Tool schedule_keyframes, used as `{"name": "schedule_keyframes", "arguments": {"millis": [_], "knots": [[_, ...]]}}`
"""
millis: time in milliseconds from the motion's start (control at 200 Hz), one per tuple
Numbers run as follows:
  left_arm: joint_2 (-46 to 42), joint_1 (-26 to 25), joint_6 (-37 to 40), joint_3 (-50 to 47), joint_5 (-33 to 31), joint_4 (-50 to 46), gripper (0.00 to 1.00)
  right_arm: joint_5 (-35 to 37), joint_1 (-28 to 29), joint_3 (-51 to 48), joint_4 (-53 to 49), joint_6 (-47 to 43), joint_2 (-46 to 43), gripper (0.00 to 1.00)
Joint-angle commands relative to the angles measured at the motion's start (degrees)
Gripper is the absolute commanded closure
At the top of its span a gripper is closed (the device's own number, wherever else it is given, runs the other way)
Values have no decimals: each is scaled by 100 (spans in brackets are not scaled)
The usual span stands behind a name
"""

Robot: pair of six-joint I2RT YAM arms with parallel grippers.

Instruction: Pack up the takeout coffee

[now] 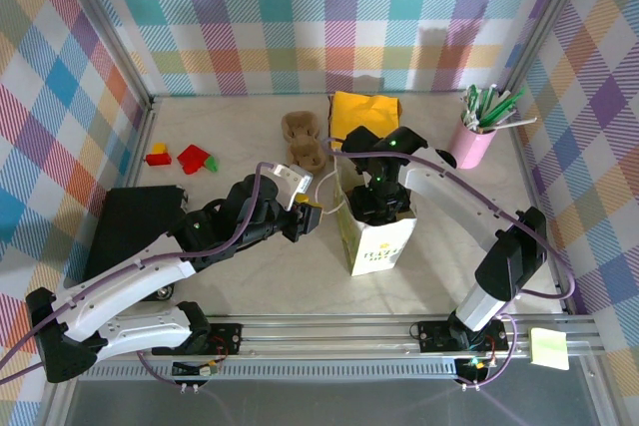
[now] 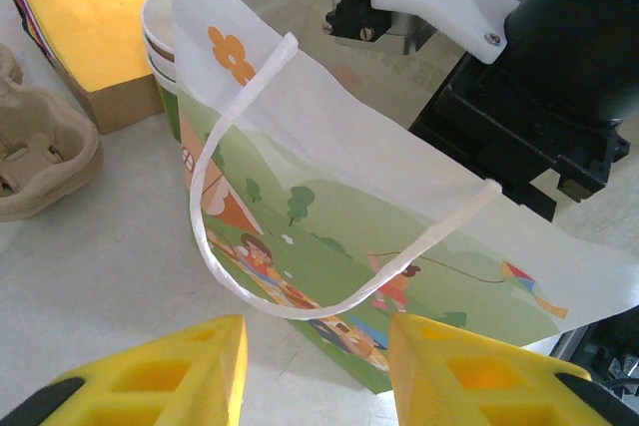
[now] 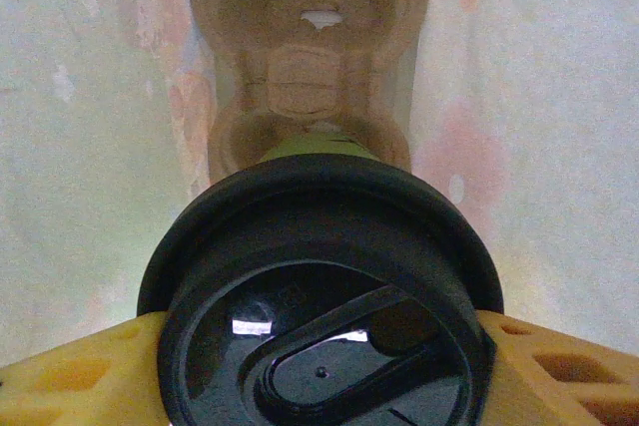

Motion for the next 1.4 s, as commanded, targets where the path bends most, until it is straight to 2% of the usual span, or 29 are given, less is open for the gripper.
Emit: {"name": "schedule_keyframes", "arguments": {"millis": [0,1395], "knots": [[-35,50,-59,-75,77,152,58,-6,39,-103,90,115,-84,39],[32,50,-79,-151,111,240,58,-125,56,-721,689,147,-63,40]]}}
